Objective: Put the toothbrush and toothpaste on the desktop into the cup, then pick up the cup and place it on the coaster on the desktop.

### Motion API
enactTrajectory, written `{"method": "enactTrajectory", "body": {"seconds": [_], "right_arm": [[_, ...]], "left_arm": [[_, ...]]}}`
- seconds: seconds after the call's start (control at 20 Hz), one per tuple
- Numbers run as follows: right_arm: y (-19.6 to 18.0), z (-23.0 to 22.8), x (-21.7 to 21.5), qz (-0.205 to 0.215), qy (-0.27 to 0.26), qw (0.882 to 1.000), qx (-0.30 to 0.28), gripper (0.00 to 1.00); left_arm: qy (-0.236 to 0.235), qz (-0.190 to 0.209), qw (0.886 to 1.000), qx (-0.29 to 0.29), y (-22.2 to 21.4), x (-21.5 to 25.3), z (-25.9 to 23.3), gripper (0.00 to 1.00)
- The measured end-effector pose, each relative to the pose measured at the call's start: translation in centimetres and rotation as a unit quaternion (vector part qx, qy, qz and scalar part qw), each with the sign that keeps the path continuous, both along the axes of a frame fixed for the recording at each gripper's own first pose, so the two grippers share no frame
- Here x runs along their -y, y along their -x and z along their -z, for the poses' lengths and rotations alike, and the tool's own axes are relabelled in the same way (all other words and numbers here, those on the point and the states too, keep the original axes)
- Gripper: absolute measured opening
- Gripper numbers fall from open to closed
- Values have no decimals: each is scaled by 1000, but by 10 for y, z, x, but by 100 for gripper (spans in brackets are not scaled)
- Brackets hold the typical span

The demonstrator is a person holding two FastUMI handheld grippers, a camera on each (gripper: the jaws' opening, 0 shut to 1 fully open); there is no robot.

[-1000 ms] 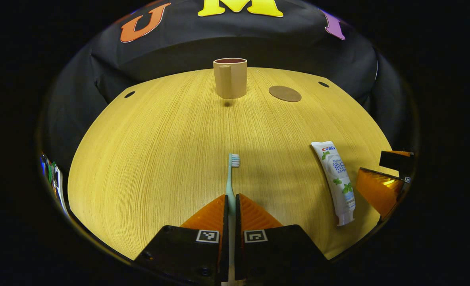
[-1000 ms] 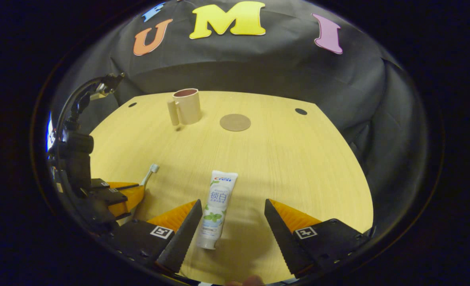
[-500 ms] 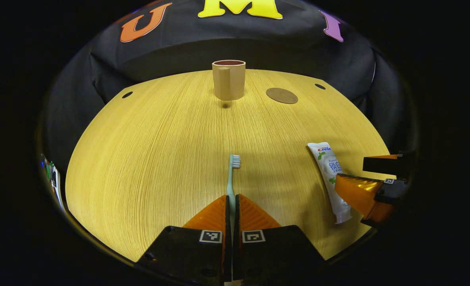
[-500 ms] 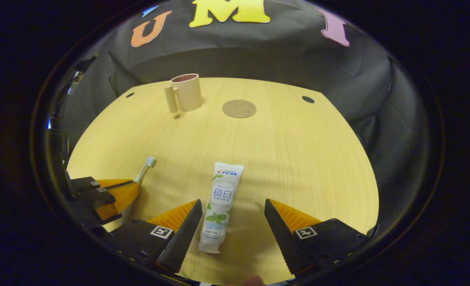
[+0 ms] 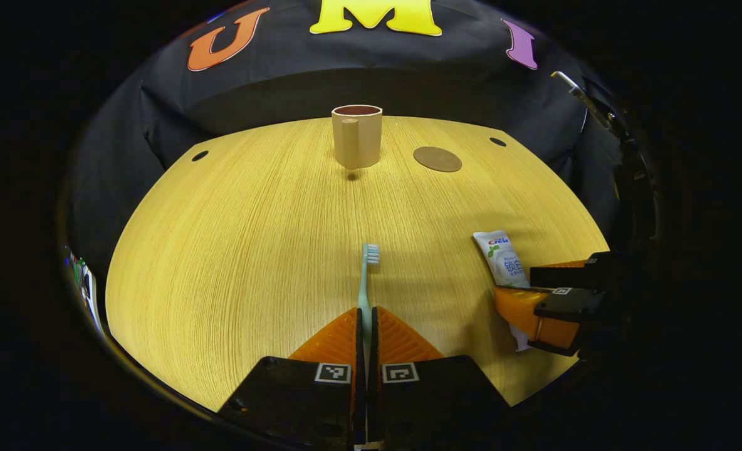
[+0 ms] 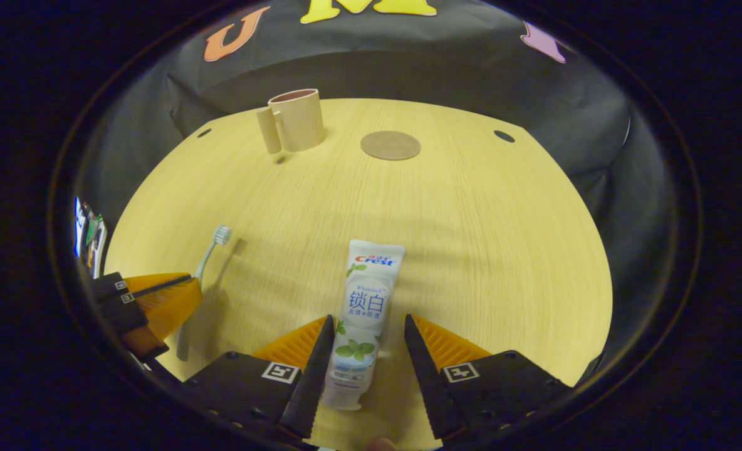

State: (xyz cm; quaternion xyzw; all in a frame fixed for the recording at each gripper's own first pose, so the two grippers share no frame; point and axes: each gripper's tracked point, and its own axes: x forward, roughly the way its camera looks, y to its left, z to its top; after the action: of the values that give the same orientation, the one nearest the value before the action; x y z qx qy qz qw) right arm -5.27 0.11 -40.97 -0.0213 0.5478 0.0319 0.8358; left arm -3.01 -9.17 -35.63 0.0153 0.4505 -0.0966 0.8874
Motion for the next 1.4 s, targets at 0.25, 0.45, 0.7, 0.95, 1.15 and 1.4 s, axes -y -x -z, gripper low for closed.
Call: {"method": "enactTrajectory", "body": {"seconds": [0.25, 0.45, 0.7, 0.95, 1.15, 1.4], "right_arm": [[-2, -2, 1, 5, -10, 1000, -10, 33], [-1, -12, 1, -2, -18, 1000, -9, 10], [3, -39, 6, -7, -28, 999, 19, 10], [-4, -82, 28, -14, -14, 998, 59, 9], [-25, -114, 43, -1, -3, 996, 88, 10], [-54, -137, 48, 16, -4, 994, 108, 10]], "left_arm": [[8, -6, 1000, 12, -1, 5, -17, 4], [22, -14, 999, 27, -10, 9, -27, 4], [47, -25, 996, 67, -30, 3, -57, 4], [74, -44, 987, 137, -82, -1, -106, 4], [80, -52, 974, 207, -148, -7, -147, 4], [95, -59, 956, 272, -223, -12, -181, 4]]}}
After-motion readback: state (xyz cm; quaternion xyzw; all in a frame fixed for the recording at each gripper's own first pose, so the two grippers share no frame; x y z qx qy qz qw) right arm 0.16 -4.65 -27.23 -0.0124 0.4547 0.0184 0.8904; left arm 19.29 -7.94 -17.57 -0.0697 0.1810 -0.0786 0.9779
